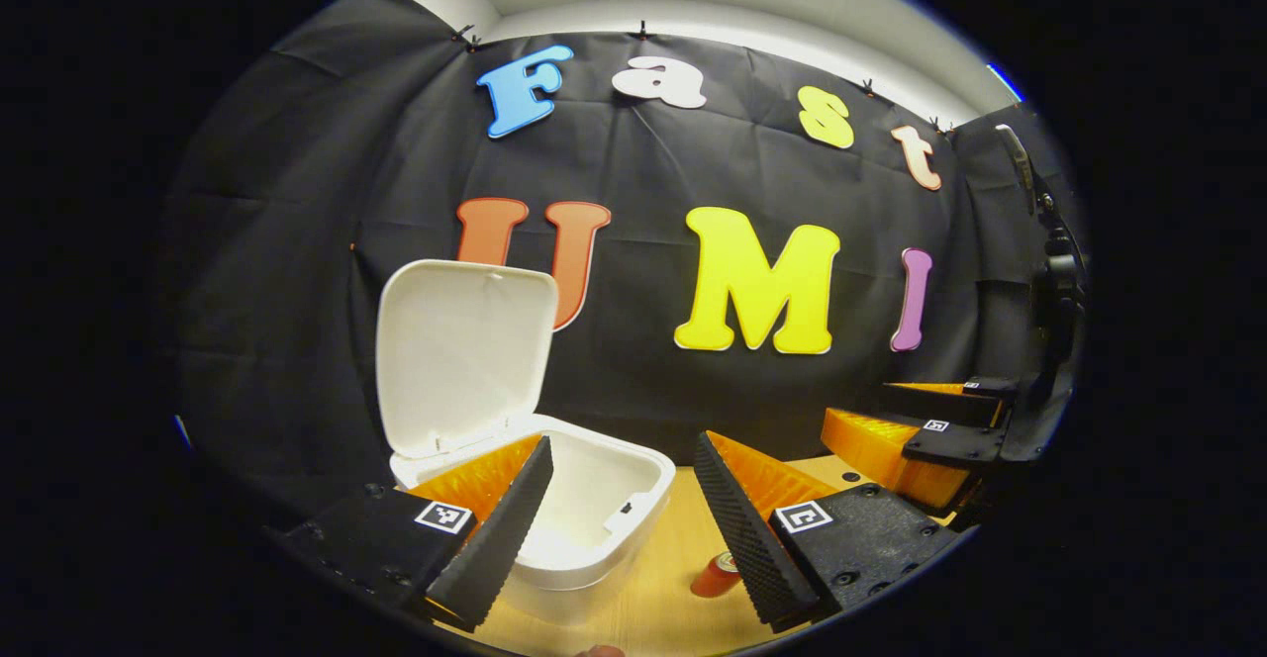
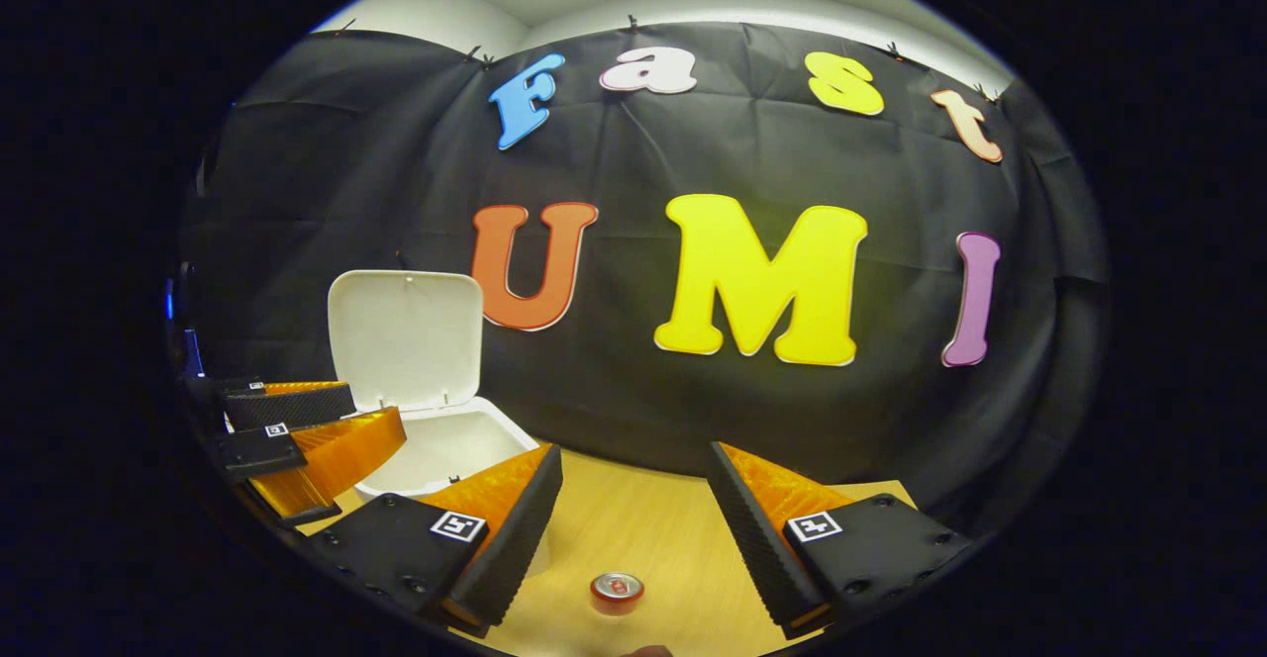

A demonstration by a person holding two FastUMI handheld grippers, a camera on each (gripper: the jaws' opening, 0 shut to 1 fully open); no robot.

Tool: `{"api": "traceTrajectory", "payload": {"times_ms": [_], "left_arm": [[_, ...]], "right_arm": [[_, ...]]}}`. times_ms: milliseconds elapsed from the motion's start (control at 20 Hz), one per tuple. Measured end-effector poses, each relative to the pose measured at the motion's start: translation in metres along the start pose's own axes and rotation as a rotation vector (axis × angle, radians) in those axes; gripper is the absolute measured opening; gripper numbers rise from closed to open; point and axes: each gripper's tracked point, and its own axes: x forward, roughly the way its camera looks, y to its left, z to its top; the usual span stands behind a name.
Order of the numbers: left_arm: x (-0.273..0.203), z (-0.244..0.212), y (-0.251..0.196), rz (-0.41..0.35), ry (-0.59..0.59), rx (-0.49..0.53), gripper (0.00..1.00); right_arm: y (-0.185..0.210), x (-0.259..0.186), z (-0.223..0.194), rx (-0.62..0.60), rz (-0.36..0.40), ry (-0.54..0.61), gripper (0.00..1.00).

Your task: Press the lid of the desktop garbage bin to open it, pick up the crumpled paper on the desktop and throw it into the bin, then pick up the pop can on the desktop and drop it into the bin, and finally close the garbage bin lid.

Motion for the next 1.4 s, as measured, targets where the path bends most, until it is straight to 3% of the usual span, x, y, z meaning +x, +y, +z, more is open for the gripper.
{"api": "traceTrajectory", "payload": {"times_ms": [50,100,150,350,650,900,1400], "left_arm": [[0.004,-0.004,-0.01,-0.028,0.01,0.002,0.95],[0.007,-0.009,-0.02,-0.056,0.019,0.004,1.0],[0.01,-0.015,-0.029,-0.083,0.029,0.006,0.95],[0.02,-0.039,-0.067,-0.172,0.055,0.026,0.95],[0.039,-0.1,-0.099,-0.248,0.132,0.061,0.96],[0.055,-0.158,-0.113,-0.267,0.222,0.037,0.96],[0.085,-0.25,-0.117,-0.248,0.397,0.037,0.96]], "right_arm": [[-0.009,-0.005,-0.001,0.005,-0.024,-0.002,0.94],[-0.019,-0.009,-0.004,0.011,-0.048,0.001,0.95],[-0.028,-0.013,-0.007,0.017,-0.069,0.009,0.94],[-0.058,-0.035,-0.017,0.034,-0.153,0.01,0.94],[-0.089,-0.064,-0.027,0.075,-0.266,0.033,0.94],[-0.099,-0.078,-0.037,0.069,-0.322,0.061,0.94],[-0.097,-0.085,-0.049,0.053,-0.36,0.111,0.94]]}}
